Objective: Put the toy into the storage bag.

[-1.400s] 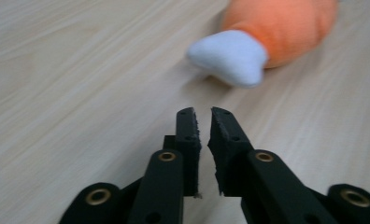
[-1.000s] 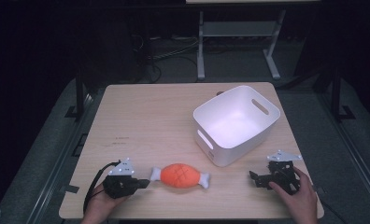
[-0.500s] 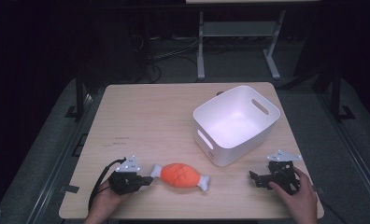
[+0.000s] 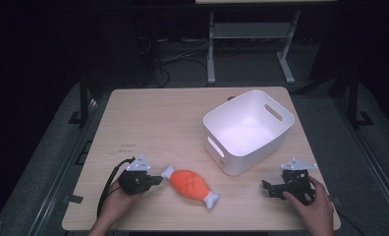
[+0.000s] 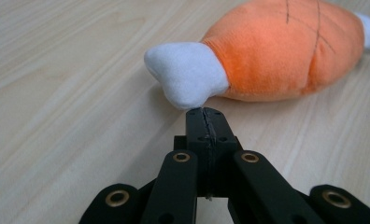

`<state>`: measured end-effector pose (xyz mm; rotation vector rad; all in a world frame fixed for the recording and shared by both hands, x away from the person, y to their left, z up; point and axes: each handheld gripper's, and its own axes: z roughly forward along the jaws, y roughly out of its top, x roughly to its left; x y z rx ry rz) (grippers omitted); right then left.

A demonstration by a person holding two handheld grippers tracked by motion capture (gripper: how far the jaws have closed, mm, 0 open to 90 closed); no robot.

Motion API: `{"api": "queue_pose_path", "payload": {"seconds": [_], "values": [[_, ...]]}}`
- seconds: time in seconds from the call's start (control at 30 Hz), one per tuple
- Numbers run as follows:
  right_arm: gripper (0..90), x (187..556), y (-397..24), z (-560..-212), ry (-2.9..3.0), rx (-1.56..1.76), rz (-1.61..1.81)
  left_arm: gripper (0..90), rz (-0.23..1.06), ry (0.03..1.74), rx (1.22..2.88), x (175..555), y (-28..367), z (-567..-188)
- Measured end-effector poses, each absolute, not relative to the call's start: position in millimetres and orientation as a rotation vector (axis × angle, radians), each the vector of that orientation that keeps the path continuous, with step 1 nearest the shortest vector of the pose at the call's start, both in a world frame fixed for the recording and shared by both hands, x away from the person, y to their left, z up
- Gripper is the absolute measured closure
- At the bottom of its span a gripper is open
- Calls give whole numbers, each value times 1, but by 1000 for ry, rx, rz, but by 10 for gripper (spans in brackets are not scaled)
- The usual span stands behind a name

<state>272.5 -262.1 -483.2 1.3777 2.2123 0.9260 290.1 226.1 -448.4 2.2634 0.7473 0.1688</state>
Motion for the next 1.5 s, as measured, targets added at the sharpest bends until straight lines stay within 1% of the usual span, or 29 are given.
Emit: {"api": "queue_pose_path", "payload": {"seconds": [0.27,0.93,1.27,1.5], "values": [[2,273,-262,-483,2212,1377,926,895,202,742,2266,304,217,-446],[2,273,-262,-483,2212,1378,925,896,230,710,2264,336,179,-441],[2,272,-262,-483,2212,1377,925,896,220,687,2276,348,159,-442],[2,273,-262,-483,2212,1377,926,896,192,665,2274,353,142,-444]]}}
